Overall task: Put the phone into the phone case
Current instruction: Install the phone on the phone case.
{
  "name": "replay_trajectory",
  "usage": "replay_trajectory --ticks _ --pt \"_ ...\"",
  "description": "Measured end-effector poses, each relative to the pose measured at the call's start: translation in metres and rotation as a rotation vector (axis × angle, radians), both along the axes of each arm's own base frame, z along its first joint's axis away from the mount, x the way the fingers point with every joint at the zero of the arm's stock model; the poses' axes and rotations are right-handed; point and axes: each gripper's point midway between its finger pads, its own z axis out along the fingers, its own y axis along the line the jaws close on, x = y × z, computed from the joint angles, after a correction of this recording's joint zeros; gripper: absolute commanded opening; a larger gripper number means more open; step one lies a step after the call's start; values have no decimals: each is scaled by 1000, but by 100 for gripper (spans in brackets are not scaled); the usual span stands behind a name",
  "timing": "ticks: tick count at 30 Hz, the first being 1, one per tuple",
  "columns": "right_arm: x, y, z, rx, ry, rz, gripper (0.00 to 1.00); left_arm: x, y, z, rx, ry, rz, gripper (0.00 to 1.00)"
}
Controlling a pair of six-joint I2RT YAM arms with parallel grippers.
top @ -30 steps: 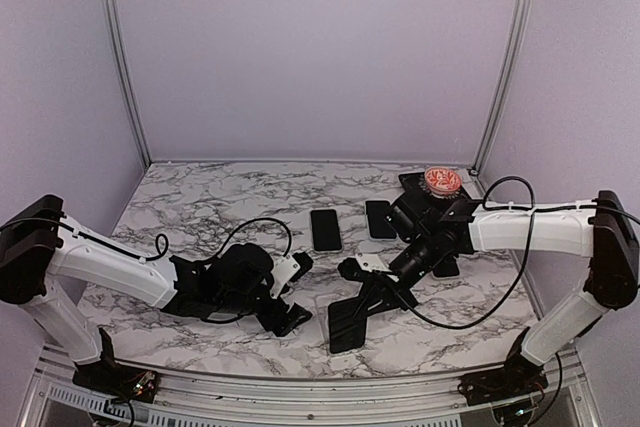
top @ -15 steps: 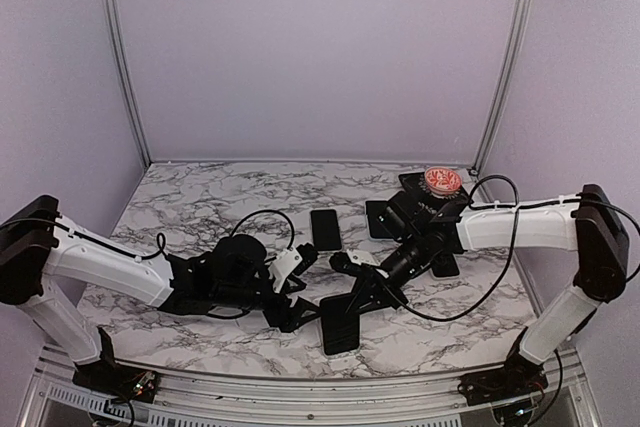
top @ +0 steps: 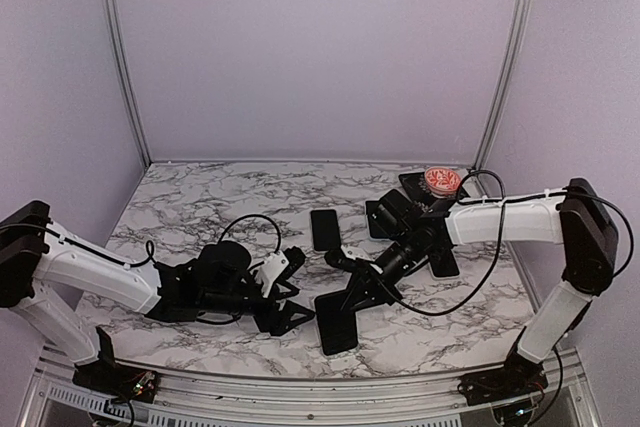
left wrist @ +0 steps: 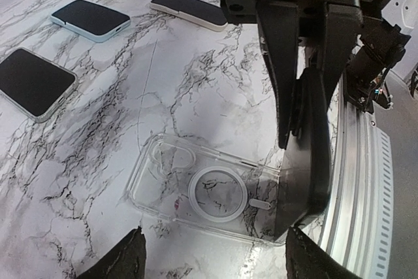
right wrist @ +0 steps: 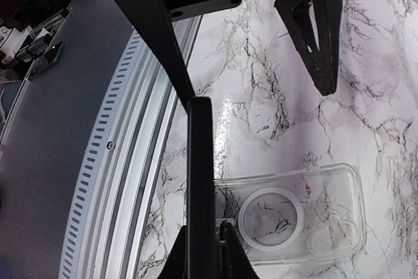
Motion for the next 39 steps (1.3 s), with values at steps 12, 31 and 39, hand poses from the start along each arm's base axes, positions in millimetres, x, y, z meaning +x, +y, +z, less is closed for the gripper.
replay_trajectory --ticks 12,31,39 --pt "8 3 -4 22 55 1 9 5 -19 16 -69 3 -2 60" --pt "15 6 -8 42 -4 10 31 -7 -31 17 -105 76 -59 9" --pt "22 -2 -13 61 -66 -17 41 -5 -34 19 -153 126 -90 0"
